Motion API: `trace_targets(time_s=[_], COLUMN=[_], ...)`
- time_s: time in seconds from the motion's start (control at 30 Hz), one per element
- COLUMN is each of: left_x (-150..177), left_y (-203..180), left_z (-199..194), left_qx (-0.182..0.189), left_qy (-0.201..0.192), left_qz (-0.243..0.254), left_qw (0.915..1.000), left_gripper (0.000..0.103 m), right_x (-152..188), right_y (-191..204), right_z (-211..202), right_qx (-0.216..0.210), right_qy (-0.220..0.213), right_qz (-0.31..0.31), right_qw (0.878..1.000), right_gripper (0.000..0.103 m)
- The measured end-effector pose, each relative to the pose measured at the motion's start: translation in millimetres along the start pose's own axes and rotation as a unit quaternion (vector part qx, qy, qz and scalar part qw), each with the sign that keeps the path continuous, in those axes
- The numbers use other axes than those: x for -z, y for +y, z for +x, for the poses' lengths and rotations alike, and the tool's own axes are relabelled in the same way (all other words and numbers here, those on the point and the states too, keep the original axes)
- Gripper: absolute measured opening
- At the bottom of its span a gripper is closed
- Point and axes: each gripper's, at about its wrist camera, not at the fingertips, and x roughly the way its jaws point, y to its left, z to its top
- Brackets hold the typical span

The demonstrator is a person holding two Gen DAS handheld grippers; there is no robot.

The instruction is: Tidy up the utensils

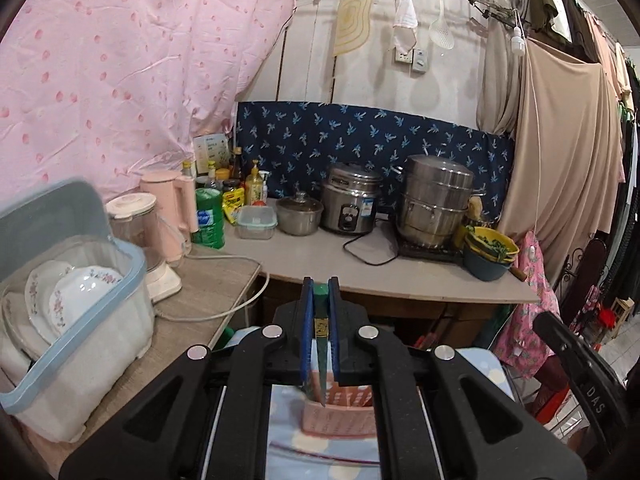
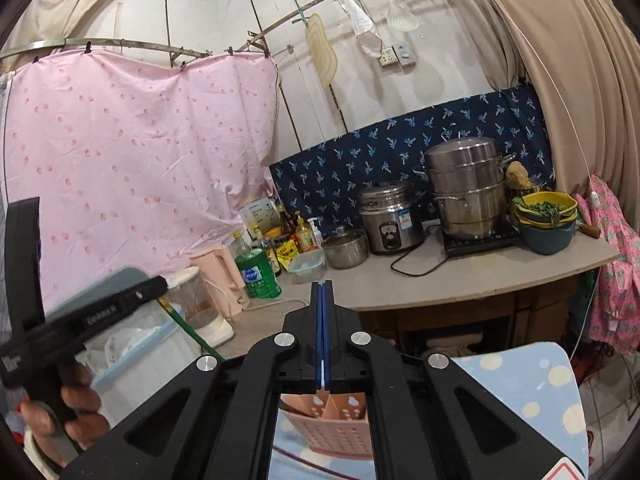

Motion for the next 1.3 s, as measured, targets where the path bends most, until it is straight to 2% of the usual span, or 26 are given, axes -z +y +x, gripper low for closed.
trace_targets(time_s=[0.13, 0.33, 0.4, 0.53, 0.73, 0.93, 1.03, 1.3], left_x=[18.4, 57.7, 75.3, 109.8, 148.5, 158.7, 159.4, 158.0], left_y=[28.0, 64.8, 75.6, 93.1, 121.5, 151.3, 165.2, 199.3], left_z=[-26.1, -60.1, -65.0, -71.6, -74.8, -93.8, -102.5, -126.1], left_qx=[-0.009, -0.039, -0.050, -0.078, -0.101, -0.122, -0.130, -0.155], left_qy=[0.010, 0.036, 0.053, 0.079, 0.110, 0.102, 0.100, 0.090], left_qz=[-0.007, 0.002, 0.002, 0.008, -0.010, -0.036, -0.048, -0.074], left_qw=[0.9999, 0.9986, 0.9973, 0.9938, 0.9887, 0.9866, 0.9852, 0.9809], left_gripper=[0.007, 0.007, 0.007, 0.007, 0.007, 0.007, 0.007, 0.007], right_x=[38.7, 101.7, 121.2, 159.2, 200.9, 229.3, 236.9, 250.4], right_y=[-14.1, -11.6, -8.6, 0.7, 10.3, -0.9, -2.6, 32.8], right_z=[-16.7, -40.4, -44.4, -47.4, -40.7, -20.3, -6.2, 53.0], right_qx=[0.014, 0.030, 0.029, 0.022, 0.015, 0.030, 0.024, -0.012], right_qy=[0.038, 0.094, 0.111, 0.146, 0.188, 0.222, 0.238, 0.267], right_qz=[-0.007, -0.034, -0.037, -0.039, -0.026, 0.003, 0.016, 0.009], right_qw=[0.999, 0.995, 0.993, 0.988, 0.982, 0.974, 0.971, 0.964], right_gripper=[0.004, 0.006, 0.008, 0.022, 0.022, 0.022, 0.022, 0.022])
